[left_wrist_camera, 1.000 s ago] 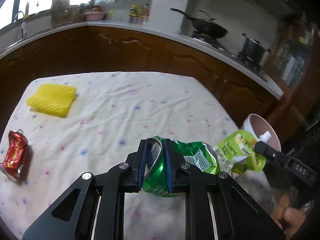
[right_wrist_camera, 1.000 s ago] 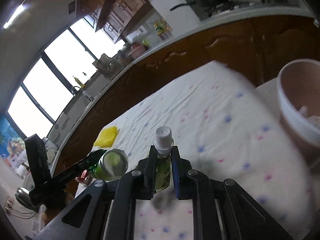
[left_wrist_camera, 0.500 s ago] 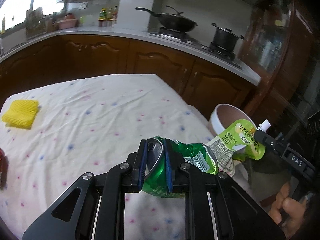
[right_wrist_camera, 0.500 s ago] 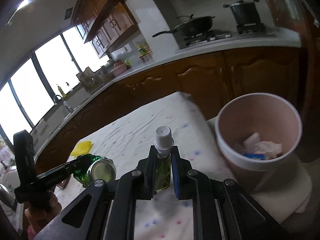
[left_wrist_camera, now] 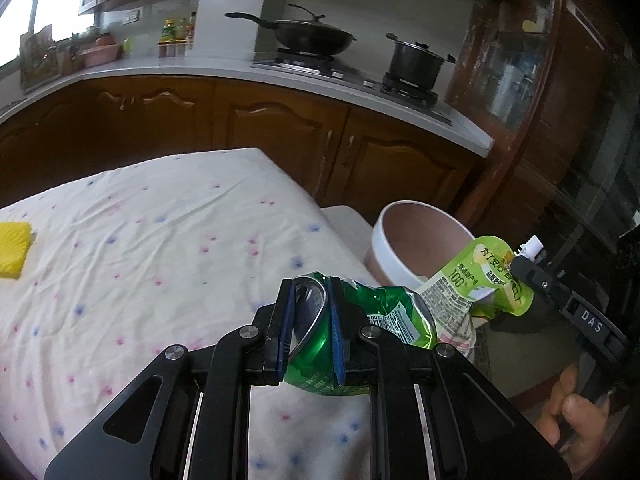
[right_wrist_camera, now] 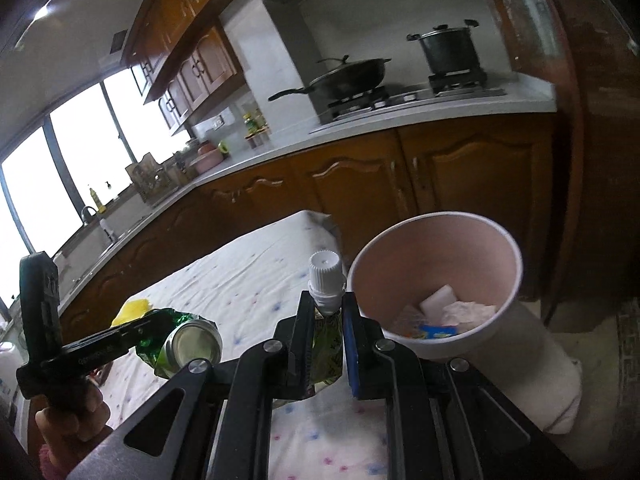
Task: Collect trash
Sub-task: 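Carry the can and pouch over the bin and open both tools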
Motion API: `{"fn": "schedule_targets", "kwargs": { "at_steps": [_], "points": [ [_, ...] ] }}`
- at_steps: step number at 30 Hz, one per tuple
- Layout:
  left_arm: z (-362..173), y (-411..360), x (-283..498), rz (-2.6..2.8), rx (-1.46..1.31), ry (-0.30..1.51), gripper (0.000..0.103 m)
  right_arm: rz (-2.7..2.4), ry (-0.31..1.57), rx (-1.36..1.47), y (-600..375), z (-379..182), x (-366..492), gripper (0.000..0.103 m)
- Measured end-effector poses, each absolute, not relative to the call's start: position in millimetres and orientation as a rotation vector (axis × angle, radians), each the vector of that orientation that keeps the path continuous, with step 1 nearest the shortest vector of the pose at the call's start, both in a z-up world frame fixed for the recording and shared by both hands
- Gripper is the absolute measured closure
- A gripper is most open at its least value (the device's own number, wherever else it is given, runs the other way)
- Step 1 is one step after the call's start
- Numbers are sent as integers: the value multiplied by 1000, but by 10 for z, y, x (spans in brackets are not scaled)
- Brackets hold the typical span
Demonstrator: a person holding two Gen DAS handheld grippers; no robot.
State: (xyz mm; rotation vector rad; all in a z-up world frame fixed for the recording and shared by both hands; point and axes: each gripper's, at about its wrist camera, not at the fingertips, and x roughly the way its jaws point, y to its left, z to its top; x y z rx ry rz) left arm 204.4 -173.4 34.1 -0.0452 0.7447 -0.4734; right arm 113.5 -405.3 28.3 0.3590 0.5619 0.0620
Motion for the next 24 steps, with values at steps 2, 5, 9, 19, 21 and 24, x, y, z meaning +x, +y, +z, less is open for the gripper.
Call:
{"fn": "schedule_targets", "kwargs": {
  "at_steps": [2, 5, 9, 19, 21, 24],
  "points": [
    [352, -1820, 2048, -483, -43, 742, 88, 50, 554, 360, -4115, 300, 1112, 89],
    [374, -1952, 2080, -496, -35, 740, 88, 35, 544, 357, -4195, 311, 1093, 89],
    [384, -2126, 2128, -513, -26, 739, 88, 16, 533, 364, -4324, 315, 1089, 89],
    [399, -2591, 2281, -552, 8, 744, 88, -39, 522, 385, -4632, 308, 1117, 89],
    [411, -2689, 2323, -559, 14, 742, 88, -48, 520, 385, -4691, 309, 1141, 90],
    [428, -2821, 2393, -567, 21, 742, 88, -60, 516, 377, -4762, 318, 1191, 89]
  ]
}}
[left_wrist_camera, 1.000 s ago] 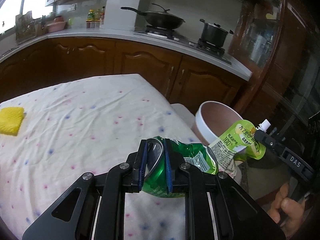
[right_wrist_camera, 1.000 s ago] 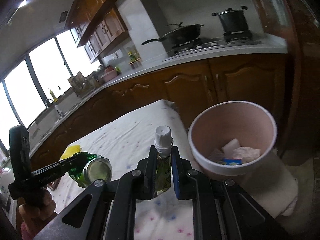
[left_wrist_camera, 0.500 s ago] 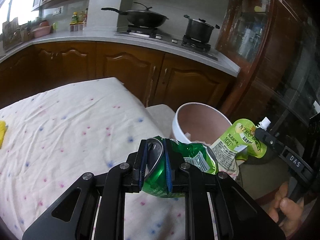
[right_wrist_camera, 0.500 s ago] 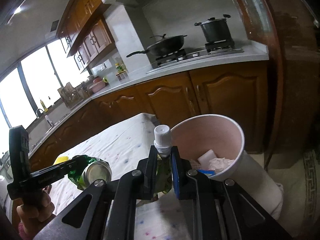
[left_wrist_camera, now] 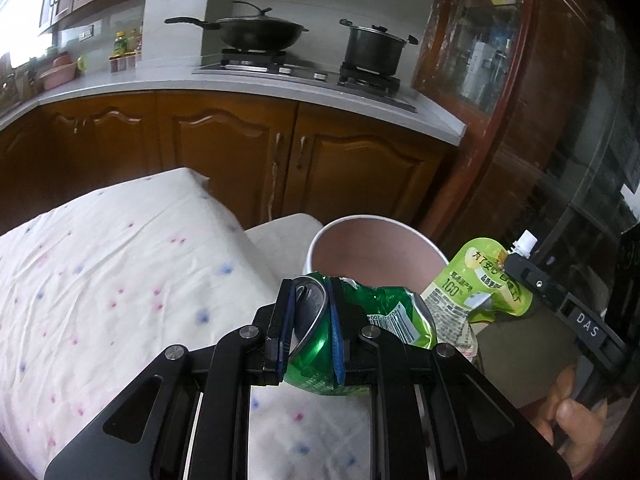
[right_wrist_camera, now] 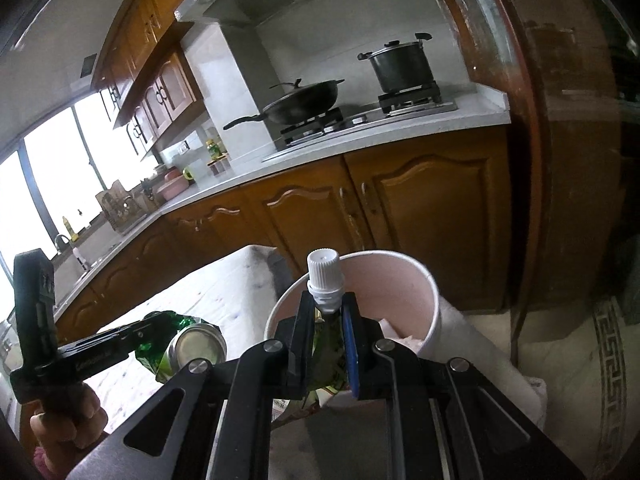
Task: Collect trash
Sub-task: 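Carry the can and pouch over the bin and open both tools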
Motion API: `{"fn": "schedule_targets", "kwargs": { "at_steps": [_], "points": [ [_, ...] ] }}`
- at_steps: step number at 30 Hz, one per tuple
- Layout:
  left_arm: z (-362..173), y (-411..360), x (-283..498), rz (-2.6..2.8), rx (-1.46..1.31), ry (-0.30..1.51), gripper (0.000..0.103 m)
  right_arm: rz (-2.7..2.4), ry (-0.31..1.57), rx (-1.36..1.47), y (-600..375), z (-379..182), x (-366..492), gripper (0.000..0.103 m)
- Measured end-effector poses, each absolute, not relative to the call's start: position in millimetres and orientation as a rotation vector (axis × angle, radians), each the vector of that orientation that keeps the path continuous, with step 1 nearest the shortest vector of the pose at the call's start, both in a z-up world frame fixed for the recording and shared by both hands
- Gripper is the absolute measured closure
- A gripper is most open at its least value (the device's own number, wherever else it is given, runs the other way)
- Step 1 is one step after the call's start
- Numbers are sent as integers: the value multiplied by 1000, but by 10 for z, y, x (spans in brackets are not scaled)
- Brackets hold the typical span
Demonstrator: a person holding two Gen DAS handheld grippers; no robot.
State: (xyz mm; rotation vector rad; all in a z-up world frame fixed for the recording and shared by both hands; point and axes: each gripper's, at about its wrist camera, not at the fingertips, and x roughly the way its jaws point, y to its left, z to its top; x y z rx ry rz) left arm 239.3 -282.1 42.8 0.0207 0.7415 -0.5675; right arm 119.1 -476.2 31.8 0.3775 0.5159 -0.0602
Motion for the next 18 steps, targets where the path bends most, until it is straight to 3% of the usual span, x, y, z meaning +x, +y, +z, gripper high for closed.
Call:
{"fn": "schedule_targets", "kwargs": {
  "at_steps": [18],
  "points": [
    [173, -3549, 2760, -565, 135, 785, 88, -127, 548, 291, -5007, 222, 1530, 89]
  ]
}}
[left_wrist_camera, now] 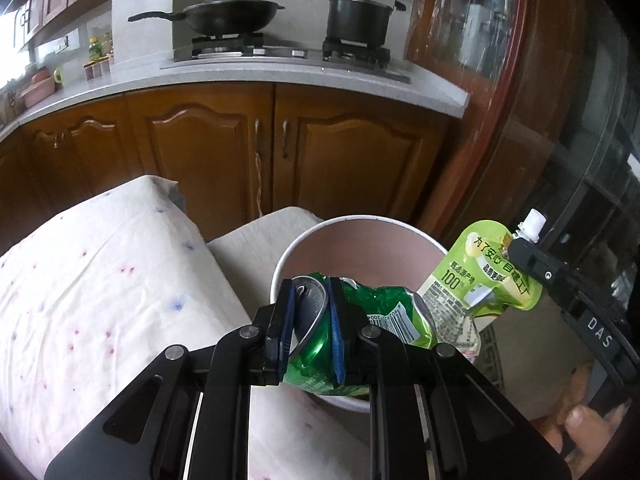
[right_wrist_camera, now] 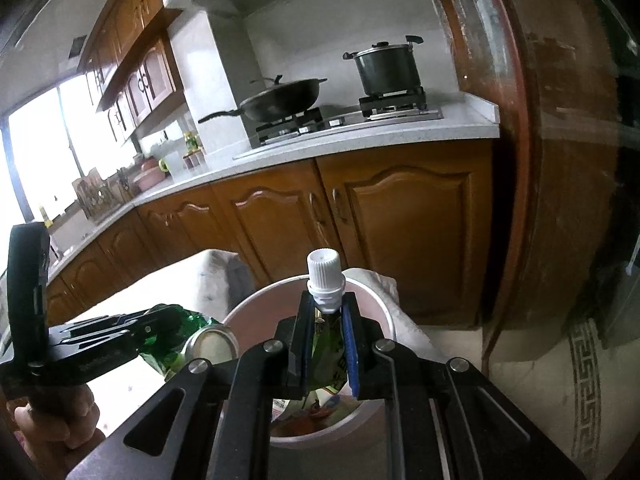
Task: Collect trash
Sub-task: 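Carry the can and pouch over the bin and open both tools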
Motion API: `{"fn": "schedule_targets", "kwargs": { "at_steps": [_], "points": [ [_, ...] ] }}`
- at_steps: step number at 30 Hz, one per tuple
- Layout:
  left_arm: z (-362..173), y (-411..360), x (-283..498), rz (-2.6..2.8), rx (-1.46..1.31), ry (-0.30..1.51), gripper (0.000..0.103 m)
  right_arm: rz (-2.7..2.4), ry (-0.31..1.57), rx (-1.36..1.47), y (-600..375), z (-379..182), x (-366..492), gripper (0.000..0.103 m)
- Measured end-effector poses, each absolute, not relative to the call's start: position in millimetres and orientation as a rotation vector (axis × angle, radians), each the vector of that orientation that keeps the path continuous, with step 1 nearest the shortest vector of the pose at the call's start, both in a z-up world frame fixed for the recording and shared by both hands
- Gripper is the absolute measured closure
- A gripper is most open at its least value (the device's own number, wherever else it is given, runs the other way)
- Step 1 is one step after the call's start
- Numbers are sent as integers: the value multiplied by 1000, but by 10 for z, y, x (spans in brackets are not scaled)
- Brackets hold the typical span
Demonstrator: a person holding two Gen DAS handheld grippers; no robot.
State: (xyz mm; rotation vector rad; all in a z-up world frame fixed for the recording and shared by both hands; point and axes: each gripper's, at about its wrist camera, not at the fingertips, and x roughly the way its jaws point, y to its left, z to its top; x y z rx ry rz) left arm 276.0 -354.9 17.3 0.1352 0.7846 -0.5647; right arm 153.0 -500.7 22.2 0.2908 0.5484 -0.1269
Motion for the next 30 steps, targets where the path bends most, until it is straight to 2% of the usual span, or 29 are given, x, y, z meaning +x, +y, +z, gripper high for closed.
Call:
{"fn": "schedule_targets", "kwargs": {
  "at_steps": [13, 16, 17, 19, 20, 21, 22, 23, 25, 30],
  "points": [
    [-31, -3761, 2900, -541, 228, 813, 88, -132, 620, 241, -5055, 32, 1773, 89],
    [-56, -3783, 2922, -544, 236, 825, 87, -121, 637, 255, -5070, -3, 1803, 86],
    [-67, -3788, 2932, -548, 235, 832, 85, -119, 640, 260, -5076, -12, 1807, 85],
    [-85, -3804, 2945, -553, 234, 843, 73, -115, 649, 267, -5093, -33, 1822, 84],
    [-93, -3811, 2942, -552, 235, 844, 61, -114, 652, 270, -5099, -42, 1825, 84],
    [-94, -3816, 2937, -550, 238, 840, 56, -113, 657, 276, -5109, -52, 1827, 83],
    [-91, -3817, 2928, -548, 239, 836, 51, -108, 659, 287, -5123, -60, 1825, 77],
    [-91, -3820, 2918, -548, 240, 834, 51, -103, 660, 296, -5136, -65, 1819, 70],
    [-92, -3815, 2912, -550, 237, 837, 51, -105, 657, 303, -5143, -66, 1801, 66],
    [-88, -3768, 2913, -547, 226, 842, 51, -100, 650, 331, -5167, -77, 1771, 62]
  ]
}}
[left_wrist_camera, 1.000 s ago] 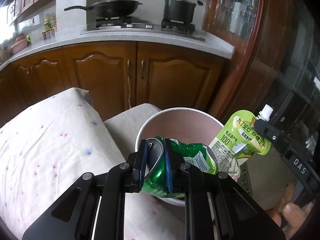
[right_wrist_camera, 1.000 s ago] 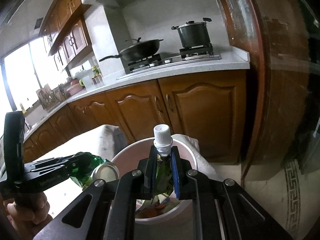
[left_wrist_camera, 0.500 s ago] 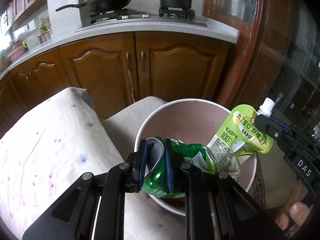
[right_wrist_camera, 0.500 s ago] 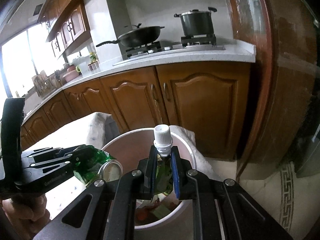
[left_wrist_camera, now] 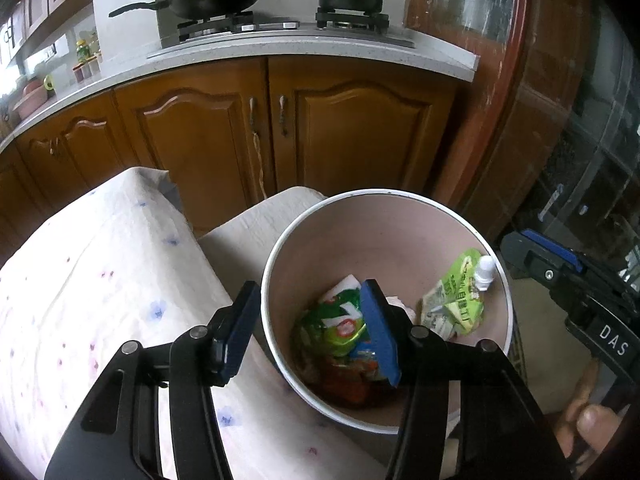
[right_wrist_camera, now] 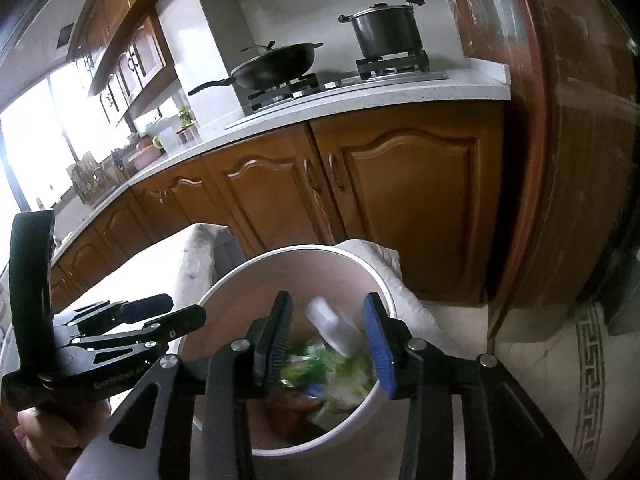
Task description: Collect trash
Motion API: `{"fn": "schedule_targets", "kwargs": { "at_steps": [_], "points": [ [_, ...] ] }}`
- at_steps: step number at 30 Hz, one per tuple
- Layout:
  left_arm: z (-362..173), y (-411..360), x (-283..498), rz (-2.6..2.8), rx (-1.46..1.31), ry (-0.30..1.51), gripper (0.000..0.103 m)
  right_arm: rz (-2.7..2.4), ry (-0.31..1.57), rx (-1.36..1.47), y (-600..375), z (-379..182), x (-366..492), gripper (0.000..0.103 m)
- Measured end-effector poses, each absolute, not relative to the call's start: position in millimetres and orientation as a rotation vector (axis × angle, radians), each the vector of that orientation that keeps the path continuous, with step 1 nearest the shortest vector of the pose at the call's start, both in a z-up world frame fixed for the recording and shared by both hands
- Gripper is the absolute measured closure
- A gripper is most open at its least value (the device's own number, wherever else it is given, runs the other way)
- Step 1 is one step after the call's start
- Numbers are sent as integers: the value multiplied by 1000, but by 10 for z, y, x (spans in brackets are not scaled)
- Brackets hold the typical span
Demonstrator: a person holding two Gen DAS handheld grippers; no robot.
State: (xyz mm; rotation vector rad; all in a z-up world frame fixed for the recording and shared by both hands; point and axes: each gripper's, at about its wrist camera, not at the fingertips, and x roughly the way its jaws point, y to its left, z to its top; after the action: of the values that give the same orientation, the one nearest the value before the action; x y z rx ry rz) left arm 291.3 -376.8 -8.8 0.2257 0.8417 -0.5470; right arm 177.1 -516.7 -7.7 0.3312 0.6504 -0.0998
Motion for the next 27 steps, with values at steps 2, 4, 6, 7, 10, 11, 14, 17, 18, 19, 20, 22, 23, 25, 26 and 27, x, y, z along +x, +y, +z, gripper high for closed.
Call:
{"fn": "schedule_targets", "kwargs": {
  "at_steps": [2, 4, 6, 7, 10, 11, 14, 17, 18, 19, 20, 22, 23, 25, 26, 27],
  "points": [
    [-84, -3742, 2919, -546, 220, 842, 51, -96, 650, 338, -5171, -81, 1772, 61],
    [-72, -3708, 2906, -543, 214, 840, 51, -94, 649, 341, -5166, -84, 1768, 60],
    [-61, -3675, 2892, -541, 209, 838, 51, -91, 647, 348, -5159, -82, 1756, 59],
    [-53, -3658, 2887, -541, 205, 837, 51, -89, 646, 351, -5158, -79, 1751, 58],
    [-18, -3578, 2859, -534, 189, 832, 51, -85, 639, 358, -5150, -64, 1719, 54],
    [-6, -3548, 2847, -530, 185, 830, 51, -82, 636, 362, -5145, -54, 1704, 52],
    [29, -3461, 2799, -522, 175, 824, 50, -78, 624, 368, -5120, -26, 1677, 46],
    [57, -3385, 2750, -514, 165, 820, 49, -72, 611, 375, -5088, 12, 1636, 41],
    [67, -3345, 2728, -511, 158, 820, 48, -70, 606, 379, -5070, 28, 1613, 40],
    [77, -3319, 2714, -509, 153, 820, 48, -68, 601, 382, -5056, 43, 1590, 38],
    [80, -3300, 2698, -507, 150, 820, 47, -65, 596, 384, -5045, 54, 1572, 37],
    [91, -3234, 2645, -503, 145, 818, 47, -60, 587, 385, -5008, 86, 1524, 35],
    [95, -3206, 2624, -502, 142, 817, 47, -59, 583, 385, -4988, 100, 1504, 33],
    [108, -3133, 2568, -499, 132, 816, 45, -55, 574, 388, -4949, 131, 1457, 31],
    [110, -3109, 2548, -498, 129, 815, 44, -51, 569, 389, -4921, 148, 1428, 30],
    [116, -3069, 2519, -497, 125, 815, 43, -49, 567, 390, -4904, 159, 1414, 30]
  ]
}}
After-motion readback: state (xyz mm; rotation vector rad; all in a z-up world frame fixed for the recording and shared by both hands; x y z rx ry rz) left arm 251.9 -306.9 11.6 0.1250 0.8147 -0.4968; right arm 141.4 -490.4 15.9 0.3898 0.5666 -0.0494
